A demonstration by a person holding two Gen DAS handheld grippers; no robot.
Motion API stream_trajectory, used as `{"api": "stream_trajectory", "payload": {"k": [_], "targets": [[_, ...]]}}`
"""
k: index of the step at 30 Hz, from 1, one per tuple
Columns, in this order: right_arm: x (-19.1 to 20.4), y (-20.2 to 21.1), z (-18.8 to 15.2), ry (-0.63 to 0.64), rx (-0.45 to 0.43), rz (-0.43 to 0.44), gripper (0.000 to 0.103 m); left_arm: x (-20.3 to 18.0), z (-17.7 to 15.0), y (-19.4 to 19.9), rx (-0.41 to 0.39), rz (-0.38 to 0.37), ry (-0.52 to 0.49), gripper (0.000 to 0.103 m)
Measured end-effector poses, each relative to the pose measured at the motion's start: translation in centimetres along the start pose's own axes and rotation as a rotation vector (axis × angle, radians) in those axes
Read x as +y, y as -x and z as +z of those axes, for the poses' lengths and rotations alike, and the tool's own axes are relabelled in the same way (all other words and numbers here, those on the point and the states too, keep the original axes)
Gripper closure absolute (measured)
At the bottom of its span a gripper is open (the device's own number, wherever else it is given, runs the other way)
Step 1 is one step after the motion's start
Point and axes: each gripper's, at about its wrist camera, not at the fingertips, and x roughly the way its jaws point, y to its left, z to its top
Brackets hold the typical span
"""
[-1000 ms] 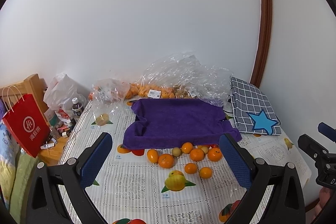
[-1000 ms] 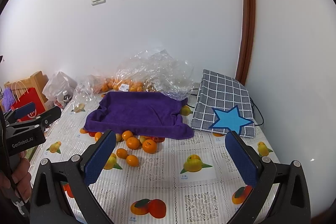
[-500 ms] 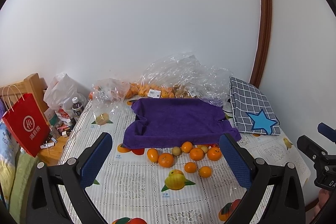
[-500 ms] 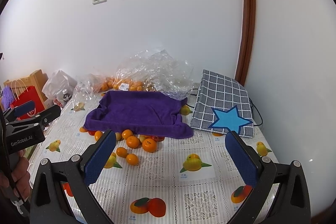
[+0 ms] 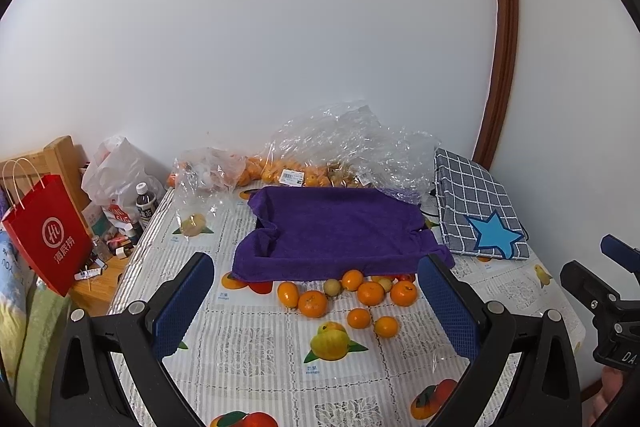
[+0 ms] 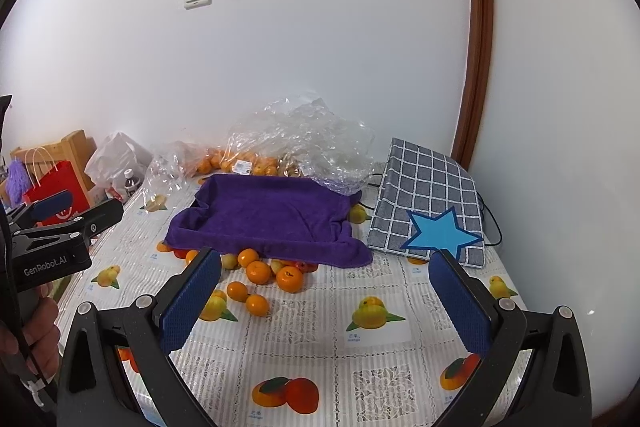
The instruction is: Organize fruits
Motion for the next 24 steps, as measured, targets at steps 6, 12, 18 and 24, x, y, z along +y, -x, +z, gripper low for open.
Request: {"api": "stream_trajectory", "payload": {"k": [6,12,18,24], "targets": [[0.2,0.1,0.1,0.005,-0.004,0.014,0.001,0.1,0.0,0.3,-0.008,0.003,-0.003,0.0],[0.1,0.1,-0.1,0.001,-0.002,0.02,0.001,0.2,-0.1,0.9,-0.018,-0.003,0.006,0.0],[-0.5,-0.1,-0.3,-0.021,0.007,0.019,0.001,-0.6,0.1,0.9,-0.017,-0.006,-0.008,0.0],[-1.0,-0.5,-0.6,-0.039,0.02,0.02,0.001,-0.9,0.2,0.7,-0.013,-0.003,-0.02,0.0]]}}
